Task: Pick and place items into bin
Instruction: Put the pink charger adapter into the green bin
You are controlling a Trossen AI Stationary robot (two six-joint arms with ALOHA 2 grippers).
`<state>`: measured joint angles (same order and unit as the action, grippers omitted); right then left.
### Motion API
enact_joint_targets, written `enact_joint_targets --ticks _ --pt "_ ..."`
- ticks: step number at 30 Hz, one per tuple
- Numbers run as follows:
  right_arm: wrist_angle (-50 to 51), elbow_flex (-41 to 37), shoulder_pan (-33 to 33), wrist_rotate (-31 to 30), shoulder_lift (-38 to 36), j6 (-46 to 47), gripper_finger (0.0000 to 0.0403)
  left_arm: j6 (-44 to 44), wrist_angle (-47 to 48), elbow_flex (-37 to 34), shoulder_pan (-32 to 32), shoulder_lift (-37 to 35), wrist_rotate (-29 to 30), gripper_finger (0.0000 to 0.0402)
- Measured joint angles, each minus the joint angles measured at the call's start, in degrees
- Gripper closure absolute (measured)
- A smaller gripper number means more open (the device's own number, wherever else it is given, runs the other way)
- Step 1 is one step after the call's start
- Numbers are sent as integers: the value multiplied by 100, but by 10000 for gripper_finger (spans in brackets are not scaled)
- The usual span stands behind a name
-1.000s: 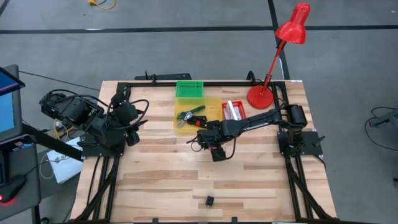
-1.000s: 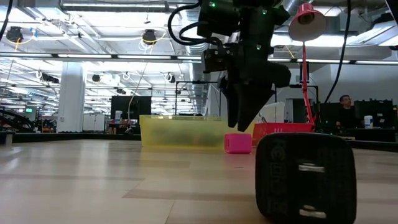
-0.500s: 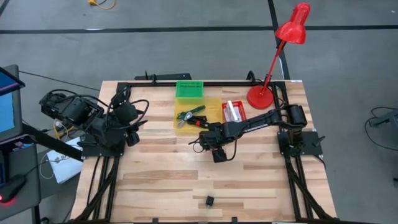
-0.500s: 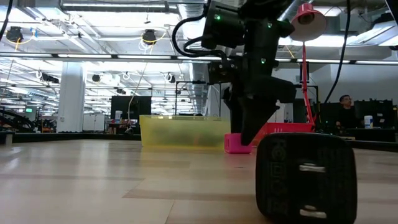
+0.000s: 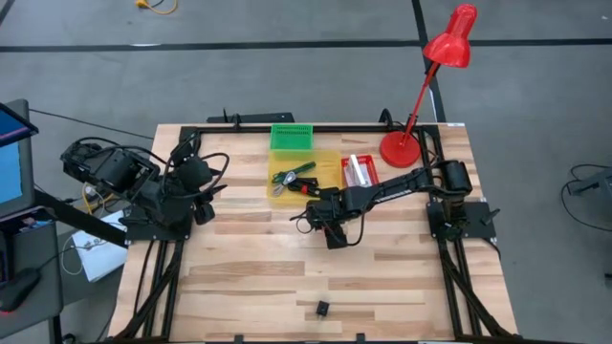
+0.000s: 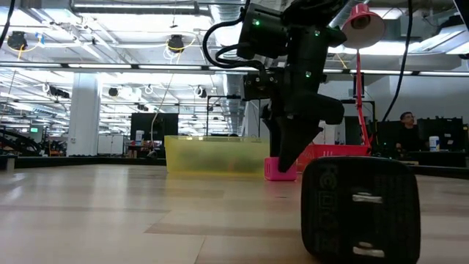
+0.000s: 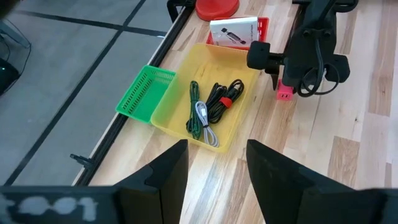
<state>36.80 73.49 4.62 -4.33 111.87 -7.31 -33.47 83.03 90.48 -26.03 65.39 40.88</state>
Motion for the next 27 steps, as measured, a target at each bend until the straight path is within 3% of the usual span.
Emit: enact_joint_targets --ticks 4,19,27 --pt "7 4 2 3 -2 24 272 -2 1 0 1 0 0 246" --pt "104 55 57 4 -2 241 271 -2 1 0 -1 0 0 246" --pt "588 666 111 12 -2 214 271 -2 1 0 1 0 0 246"
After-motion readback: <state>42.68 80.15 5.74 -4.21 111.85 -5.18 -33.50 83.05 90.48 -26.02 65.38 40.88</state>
